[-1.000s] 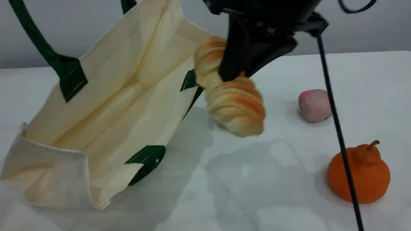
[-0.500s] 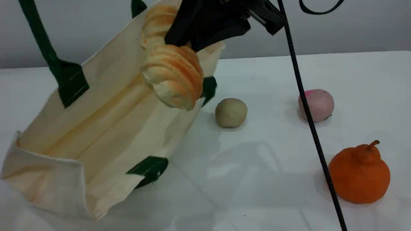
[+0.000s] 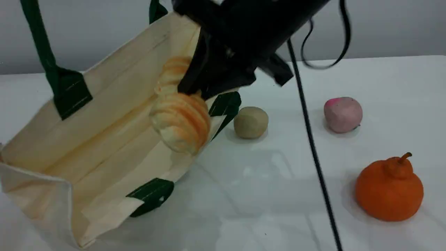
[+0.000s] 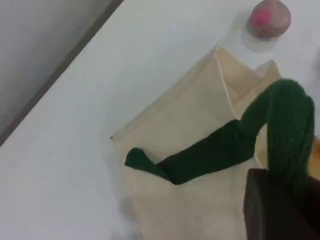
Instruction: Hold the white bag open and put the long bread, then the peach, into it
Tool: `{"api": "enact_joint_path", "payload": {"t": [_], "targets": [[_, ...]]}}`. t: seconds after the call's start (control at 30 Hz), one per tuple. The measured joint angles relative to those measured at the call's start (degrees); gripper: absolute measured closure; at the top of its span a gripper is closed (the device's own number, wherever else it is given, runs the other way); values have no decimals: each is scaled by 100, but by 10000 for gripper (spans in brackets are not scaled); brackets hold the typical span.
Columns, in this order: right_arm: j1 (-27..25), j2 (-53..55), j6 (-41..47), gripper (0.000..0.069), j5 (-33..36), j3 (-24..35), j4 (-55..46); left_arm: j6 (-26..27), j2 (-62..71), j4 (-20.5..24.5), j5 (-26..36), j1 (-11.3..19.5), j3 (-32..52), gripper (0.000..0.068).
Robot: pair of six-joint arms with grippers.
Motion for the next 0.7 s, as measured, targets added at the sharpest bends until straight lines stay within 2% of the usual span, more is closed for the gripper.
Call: {"api": "enact_joint_path", "payload": {"t": [0.33, 0.47, 0.57, 0.7], "targets": [[119, 550, -1461, 631, -588, 0, 2327, 0, 0, -11, -5, 5, 0, 591], [192, 627, -2223, 606, -887, 0, 3118, 0, 0, -33, -16, 5, 0, 591], [279, 722, -2676, 525, -900, 0, 3570, 0, 0, -36, -15, 5, 0, 591], [396, 803, -3095, 308, -862, 0, 3643, 0, 0, -31, -15, 5, 0, 591]]}}
